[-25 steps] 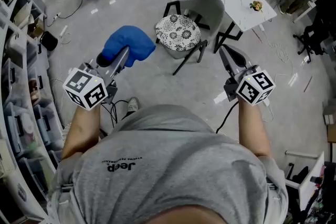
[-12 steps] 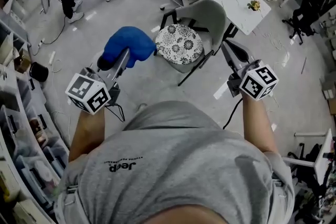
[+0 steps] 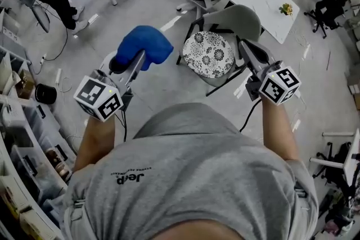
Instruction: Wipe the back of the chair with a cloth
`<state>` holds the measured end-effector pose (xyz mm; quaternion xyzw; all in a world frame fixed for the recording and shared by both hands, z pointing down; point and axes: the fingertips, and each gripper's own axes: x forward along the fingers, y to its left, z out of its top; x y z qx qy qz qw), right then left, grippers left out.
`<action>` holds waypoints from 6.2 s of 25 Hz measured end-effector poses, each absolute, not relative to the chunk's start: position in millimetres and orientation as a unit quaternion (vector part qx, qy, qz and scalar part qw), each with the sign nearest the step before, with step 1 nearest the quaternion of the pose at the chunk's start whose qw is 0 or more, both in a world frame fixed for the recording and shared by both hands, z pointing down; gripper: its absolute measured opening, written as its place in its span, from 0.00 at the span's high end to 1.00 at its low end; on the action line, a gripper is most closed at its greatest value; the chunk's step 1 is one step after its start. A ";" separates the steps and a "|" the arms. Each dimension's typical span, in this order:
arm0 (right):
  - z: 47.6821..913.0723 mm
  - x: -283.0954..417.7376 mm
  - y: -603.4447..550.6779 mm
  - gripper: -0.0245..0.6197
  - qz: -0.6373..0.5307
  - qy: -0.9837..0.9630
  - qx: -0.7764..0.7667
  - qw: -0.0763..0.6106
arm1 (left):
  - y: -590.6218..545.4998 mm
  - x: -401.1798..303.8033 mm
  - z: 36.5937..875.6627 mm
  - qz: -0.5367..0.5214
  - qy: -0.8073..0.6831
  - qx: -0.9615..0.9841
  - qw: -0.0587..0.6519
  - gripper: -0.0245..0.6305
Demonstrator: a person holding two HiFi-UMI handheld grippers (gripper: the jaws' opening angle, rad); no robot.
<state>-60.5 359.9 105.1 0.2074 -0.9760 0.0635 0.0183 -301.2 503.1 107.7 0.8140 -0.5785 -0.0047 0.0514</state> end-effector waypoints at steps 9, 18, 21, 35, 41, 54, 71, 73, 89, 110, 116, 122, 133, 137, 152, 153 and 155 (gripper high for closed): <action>117.9 -142.2 285.9 0.96 0.076 -0.980 0.182 0.035 | 452.6 -369.0 132.4 -0.006 -0.596 0.798 0.089 0.77; 135.5 -225.9 129.6 0.96 0.095 -0.991 0.091 0.026 | 341.3 -411.5 147.9 0.012 -0.672 0.734 0.104 0.77; 140.5 -241.8 73.8 0.96 0.090 -0.993 0.063 0.030 | 293.2 -415.2 155.0 0.019 -0.686 0.718 0.119 0.77; 215.6 -308.6 -0.7 0.96 0.136 -0.980 0.118 0.082 | 202.5 -491.7 226.1 0.032 -0.652 0.729 0.205 0.77; 233.7 -302.1 2.3 0.96 0.163 -0.958 0.218 0.085 | 185.3 -516.9 253.7 0.054 -0.590 0.772 0.230 0.77; 302.8 -65.3 -84.1 0.96 0.206 -0.907 0.360 0.076 | -1.5 -339.9 328.3 0.144 -0.493 0.813 0.274 0.77; 416.1 163.2 -148.4 0.96 0.256 -0.845 0.467 0.050 | -239.3 -64.7 515.8 0.343 -0.484 0.779 0.204 0.77; 426.9 175.7 -143.4 0.96 0.265 -0.838 0.474 0.049 | -249.0 -55.2 517.1 0.358 -0.498 0.768 0.184 0.77; 426.5 206.2 -135.1 0.96 0.270 -0.826 0.495 0.023 | -235.5 -30.1 520.0 0.380 -0.494 0.763 0.170 0.77; 418.4 236.7 -127.2 0.96 0.263 -0.817 0.512 0.009 | -155.0 127.6 555.0 0.468 -0.215 0.852 0.096 0.77; 413.2 227.6 -129.8 0.96 0.259 -0.819 0.512 0.015 | -114.4 153.1 550.8 0.433 -0.115 0.890 0.084 0.77; 406.9 194.8 -130.3 0.96 0.253 -0.827 0.502 0.021 | -97.3 119.2 537.4 0.355 -0.134 0.910 0.166 0.77; 412.6 138.6 -130.6 0.96 0.264 -0.831 0.489 0.030 | -143.3 -102.7 586.6 0.320 -0.362 0.805 0.344 0.77; 417.2 132.3 -132.7 0.96 0.267 -0.830 0.489 0.036 | -164.7 -124.7 593.5 0.315 -0.398 0.783 0.359 0.77; 423.5 192.3 -144.3 0.96 0.264 -0.819 0.509 0.032 | -213.2 -67.7 614.1 0.394 -0.400 0.759 0.330 0.77; 423.8 198.3 -144.8 0.96 0.264 -0.817 0.512 0.030 | -213.1 -56.4 613.9 0.402 -0.391 0.764 0.319 0.77; 424.0 209.4 -145.5 0.96 0.265 -0.814 0.517 0.025 | -213.9 -30.3 609.0 0.411 -0.373 0.778 0.293 0.77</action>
